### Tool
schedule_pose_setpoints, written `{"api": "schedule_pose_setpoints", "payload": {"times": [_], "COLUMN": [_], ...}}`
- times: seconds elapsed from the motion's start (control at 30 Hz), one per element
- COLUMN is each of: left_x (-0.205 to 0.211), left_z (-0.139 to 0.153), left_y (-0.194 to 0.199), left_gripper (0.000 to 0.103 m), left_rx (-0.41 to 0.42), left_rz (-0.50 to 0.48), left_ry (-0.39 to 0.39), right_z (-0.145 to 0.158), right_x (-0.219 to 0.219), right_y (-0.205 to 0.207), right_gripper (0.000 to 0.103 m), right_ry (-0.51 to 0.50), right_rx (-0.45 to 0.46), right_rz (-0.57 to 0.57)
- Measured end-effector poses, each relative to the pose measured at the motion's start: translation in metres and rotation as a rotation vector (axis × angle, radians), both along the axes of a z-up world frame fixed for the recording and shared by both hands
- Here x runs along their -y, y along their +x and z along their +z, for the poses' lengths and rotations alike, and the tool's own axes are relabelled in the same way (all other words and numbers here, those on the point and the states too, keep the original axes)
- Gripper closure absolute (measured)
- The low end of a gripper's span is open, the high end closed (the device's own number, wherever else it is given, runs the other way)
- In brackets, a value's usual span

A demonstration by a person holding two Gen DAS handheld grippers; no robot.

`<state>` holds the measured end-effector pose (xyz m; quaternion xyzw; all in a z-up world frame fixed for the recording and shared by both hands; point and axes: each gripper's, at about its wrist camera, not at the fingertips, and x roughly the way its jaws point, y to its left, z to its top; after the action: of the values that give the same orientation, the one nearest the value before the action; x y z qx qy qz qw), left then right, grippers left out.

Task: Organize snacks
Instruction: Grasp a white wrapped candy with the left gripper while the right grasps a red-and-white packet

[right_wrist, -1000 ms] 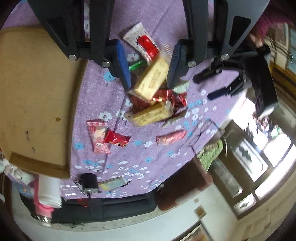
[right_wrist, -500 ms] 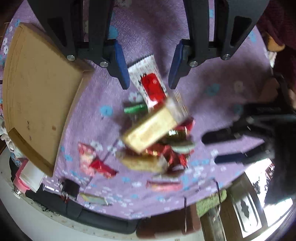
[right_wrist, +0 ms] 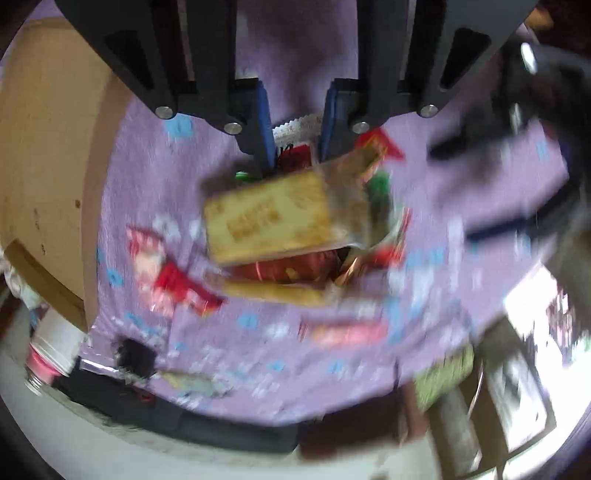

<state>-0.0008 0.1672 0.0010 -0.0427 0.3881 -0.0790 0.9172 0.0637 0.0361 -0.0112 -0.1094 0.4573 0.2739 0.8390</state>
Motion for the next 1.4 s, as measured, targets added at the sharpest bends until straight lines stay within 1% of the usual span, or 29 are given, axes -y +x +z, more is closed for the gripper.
{"api": "schedule_pose_setpoints", "payload": {"times": [0.03, 0.1, 0.17, 0.27, 0.37, 0.43, 0.5, 0.53, 0.57, 0.6, 0.67, 0.73, 0.83, 0.87, 0.93, 0.97, 1.0, 1.07, 1.1, 1.17, 1.2, 1.23, 1.27, 1.3, 1.33, 1.4], "left_x": [0.000, -0.001, -0.001, 0.002, 0.008, 0.014, 0.017, 0.020, 0.024, 0.029, 0.035, 0.038, 0.040, 0.041, 0.044, 0.045, 0.045, 0.043, 0.040, 0.033, 0.030, 0.026, 0.025, 0.024, 0.023, 0.024], "left_z": [0.000, 0.000, 0.000, -0.001, 0.002, 0.005, 0.007, 0.006, 0.004, 0.002, -0.004, -0.010, -0.013, -0.013, -0.013, -0.012, -0.012, -0.010, -0.009, -0.008, -0.007, -0.006, -0.005, -0.005, -0.005, -0.006], "left_y": [0.000, 0.000, 0.001, 0.003, 0.001, 0.000, 0.002, 0.005, 0.009, 0.013, 0.021, 0.029, 0.039, 0.041, 0.042, 0.041, 0.039, 0.032, 0.028, 0.021, 0.019, 0.015, 0.012, 0.008, 0.004, -0.003], "left_gripper": [0.021, 0.021, 0.021, 0.021, 0.021, 0.021, 0.023, 0.026, 0.034, 0.037, 0.037, 0.037, 0.037, 0.039, 0.052, 0.067, 0.074, 0.074, 0.074, 0.074, 0.072, 0.067, 0.051, 0.038, 0.035, 0.034], "left_rx": [0.000, 0.000, -0.003, -0.015, 0.003, 0.015, 0.005, -0.005, -0.017, -0.028, -0.054, -0.081, -0.102, -0.103, -0.101, -0.099, -0.101, -0.106, -0.113, -0.135, -0.141, -0.141, -0.139, -0.132, -0.121, -0.101], "left_rz": [0.002, 0.004, -0.002, -0.006, -0.019, -0.022, -0.035, -0.033, -0.032, -0.036, -0.035, -0.035, -0.033, -0.027, -0.023, -0.034, -0.044, -0.048, -0.053, -0.063, -0.058, -0.047, -0.041, -0.035, -0.026, -0.010], "left_ry": [-0.001, -0.008, -0.018, -0.008, 0.015, 0.032, 0.008, 0.013, 0.038, 0.063, 0.093, 0.107, 0.077, 0.077, 0.072, 0.062, 0.056, 0.054, 0.037, 0.000, -0.010, -0.020, -0.024, -0.022, -0.012, 0.018], "right_z": [0.001, 0.005, 0.009, 0.009, 0.012, 0.014, 0.017, 0.019, 0.021, 0.022, 0.022, 0.021, 0.019, 0.019, 0.016, 0.015, 0.013, 0.011, 0.009, 0.007, 0.005, 0.005, 0.004, 0.004, 0.004, 0.003], "right_x": [0.004, 0.015, 0.026, 0.037, 0.043, 0.046, 0.048, 0.049, 0.050, 0.049, 0.051, 0.052, 0.057, 0.057, 0.056, 0.057, 0.056, 0.055, 0.054, 0.051, 0.048, 0.046, 0.042, 0.040, 0.037, 0.032], "right_y": [0.002, 0.002, 0.003, 0.005, 0.008, 0.009, 0.007, 0.005, 0.005, 0.004, 0.003, 0.005, 0.007, 0.008, 0.008, 0.008, 0.009, 0.009, 0.009, 0.009, 0.008, 0.006, 0.004, 0.003, 0.000, -0.003], "right_gripper": [0.086, 0.086, 0.087, 0.087, 0.087, 0.088, 0.089, 0.090, 0.091, 0.091, 0.091, 0.091, 0.091, 0.091, 0.090, 0.089, 0.088, 0.088, 0.086, 0.081, 0.076, 0.071, 0.069, 0.066, 0.065, 0.065], "right_ry": [0.032, 0.109, 0.157, 0.230, 0.292, 0.311, 0.326, 0.331, 0.334, 0.328, 0.320, 0.318, 0.316, 0.312, 0.299, 0.297, 0.292, 0.276, 0.271, 0.259, 0.243, 0.228, 0.209, 0.196, 0.177, 0.150], "right_rx": [0.003, 0.000, -0.007, -0.055, -0.092, -0.091, -0.084, -0.079, -0.075, -0.073, -0.075, -0.091, -0.102, -0.103, -0.121, -0.126, -0.128, -0.133, -0.137, -0.143, -0.136, -0.125, -0.107, -0.096, -0.077, -0.048], "right_rz": [-0.025, -0.033, -0.041, -0.032, -0.023, -0.019, -0.006, -0.003, -0.002, 0.004, 0.007, -0.001, -0.017, -0.020, -0.017, -0.019, -0.020, -0.017, -0.016, -0.009, -0.007, -0.005, 0.001, 0.005, 0.011, 0.016]}}
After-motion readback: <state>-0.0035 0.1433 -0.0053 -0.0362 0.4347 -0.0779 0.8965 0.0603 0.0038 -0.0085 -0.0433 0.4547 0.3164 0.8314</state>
